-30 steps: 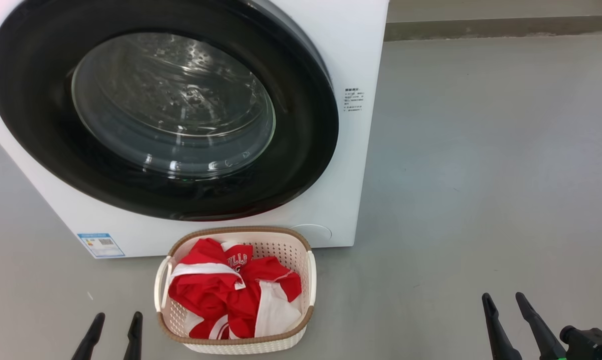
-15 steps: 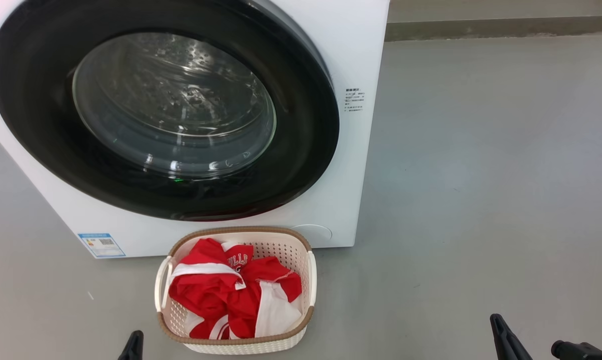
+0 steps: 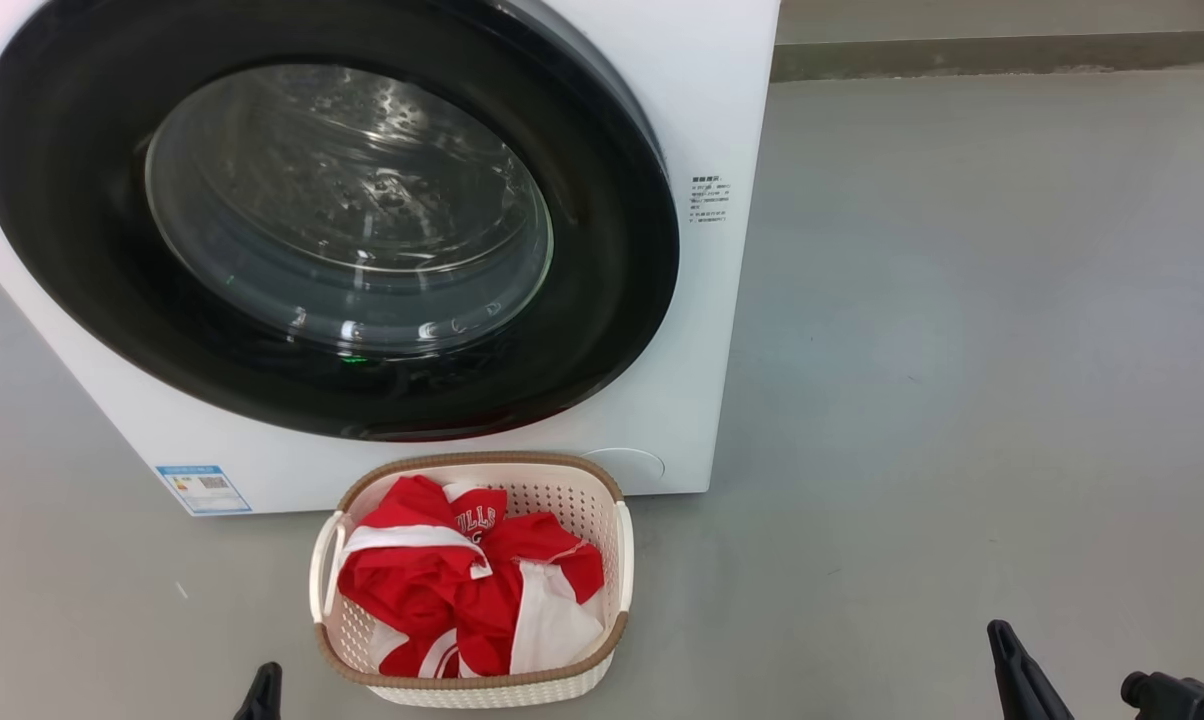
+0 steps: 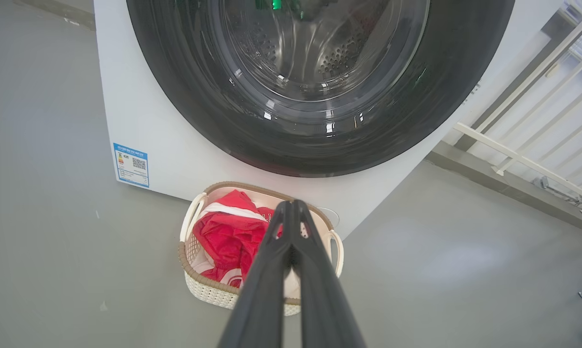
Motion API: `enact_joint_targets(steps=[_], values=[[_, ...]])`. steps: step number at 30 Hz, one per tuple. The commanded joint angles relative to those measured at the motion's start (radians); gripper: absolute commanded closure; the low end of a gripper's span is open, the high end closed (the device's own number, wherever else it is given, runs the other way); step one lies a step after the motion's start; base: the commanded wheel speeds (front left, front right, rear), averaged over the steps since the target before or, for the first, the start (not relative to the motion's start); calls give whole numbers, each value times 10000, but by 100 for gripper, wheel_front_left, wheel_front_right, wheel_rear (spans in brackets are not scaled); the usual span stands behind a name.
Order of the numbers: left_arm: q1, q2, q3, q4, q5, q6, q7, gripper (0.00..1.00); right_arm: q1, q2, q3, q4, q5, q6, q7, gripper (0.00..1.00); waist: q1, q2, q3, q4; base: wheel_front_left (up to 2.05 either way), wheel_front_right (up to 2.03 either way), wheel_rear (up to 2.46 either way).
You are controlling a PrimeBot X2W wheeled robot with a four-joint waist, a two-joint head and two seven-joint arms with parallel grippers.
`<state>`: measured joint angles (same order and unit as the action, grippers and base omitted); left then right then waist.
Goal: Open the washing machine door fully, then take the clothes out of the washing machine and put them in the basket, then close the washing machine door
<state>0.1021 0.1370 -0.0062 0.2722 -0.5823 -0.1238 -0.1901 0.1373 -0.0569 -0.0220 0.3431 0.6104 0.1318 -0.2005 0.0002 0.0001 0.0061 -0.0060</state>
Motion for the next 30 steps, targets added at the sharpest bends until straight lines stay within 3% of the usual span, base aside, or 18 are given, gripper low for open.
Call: enact_joint_targets(steps=[1,30], values=[[-348,65,173,-207,-325,-12,68,100,-384,-87,-80,-285,332,-2,100,100,-1,-1,-1,2,0,0,0],[-840,-197,465,-225,-3110,-28,902,100,-964,-50,-310,-481,3043,-5,948,100,-2,-1,-9,18,0,0,0]])
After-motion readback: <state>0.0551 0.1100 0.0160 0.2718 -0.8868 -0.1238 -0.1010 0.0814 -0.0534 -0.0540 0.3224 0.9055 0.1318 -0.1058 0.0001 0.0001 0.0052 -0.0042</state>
